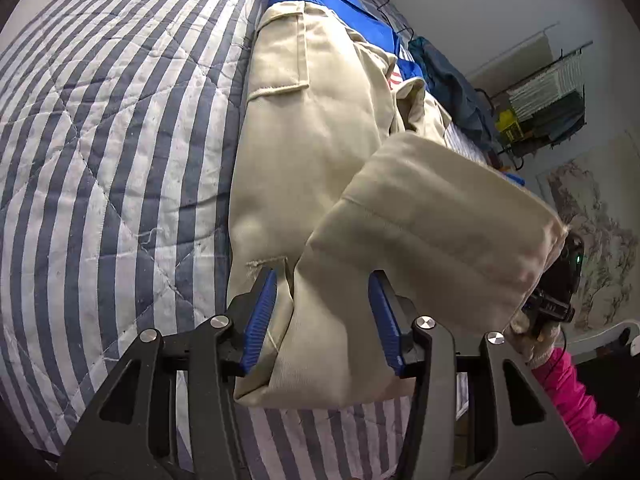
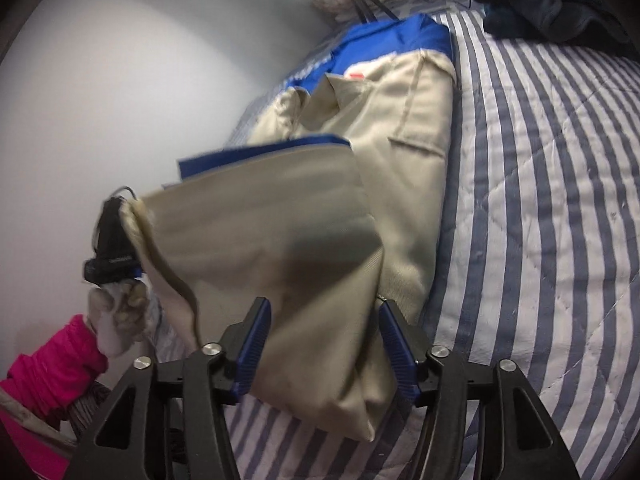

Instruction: Fold large clothes

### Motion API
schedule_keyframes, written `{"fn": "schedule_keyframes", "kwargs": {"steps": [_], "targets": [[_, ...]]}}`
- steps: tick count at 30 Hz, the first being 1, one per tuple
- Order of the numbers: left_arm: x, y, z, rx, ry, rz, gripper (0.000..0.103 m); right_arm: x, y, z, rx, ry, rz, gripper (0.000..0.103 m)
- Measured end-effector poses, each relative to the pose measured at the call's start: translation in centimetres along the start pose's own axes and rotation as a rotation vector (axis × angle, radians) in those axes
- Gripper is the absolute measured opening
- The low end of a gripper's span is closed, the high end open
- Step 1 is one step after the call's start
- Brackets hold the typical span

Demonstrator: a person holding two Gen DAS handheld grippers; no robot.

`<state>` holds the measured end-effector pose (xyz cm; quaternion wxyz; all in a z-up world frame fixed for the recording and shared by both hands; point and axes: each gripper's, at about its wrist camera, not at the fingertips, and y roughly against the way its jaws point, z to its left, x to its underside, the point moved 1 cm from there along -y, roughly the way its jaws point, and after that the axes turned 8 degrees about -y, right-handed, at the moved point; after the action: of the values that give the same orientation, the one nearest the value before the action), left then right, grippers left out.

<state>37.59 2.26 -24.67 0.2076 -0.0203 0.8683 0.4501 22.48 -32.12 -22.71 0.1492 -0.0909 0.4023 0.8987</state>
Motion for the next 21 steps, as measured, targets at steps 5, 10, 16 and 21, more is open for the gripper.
{"fn": "schedule_keyframes", "kwargs": {"steps": [5,10,16,21], "targets": [[0.9,-0.2,-1.1,-0.032,-0.068,0.014,0.049,0.3,-0.8,-0.2,-0.033,-0.020,0.009,0.056],[0.9,-0.4,-2.1,-0.034,-0.114,0.023,0.048,1.4,-1.4,1.3,-0.054,0.037,0.037,0.033],[-0.2,-0.9,-1.2,-0.036,-0.061,0.000,0.048,0.3,-2.2,0.5,-0.052,-0.010,0.036,0.049],[-1.1,-1.0,-0.8,-0.015,-0.054,-0.020,0.053,-0.2,-2.5,0.2,-0.117,-0.042,0.033,0.055]]}}
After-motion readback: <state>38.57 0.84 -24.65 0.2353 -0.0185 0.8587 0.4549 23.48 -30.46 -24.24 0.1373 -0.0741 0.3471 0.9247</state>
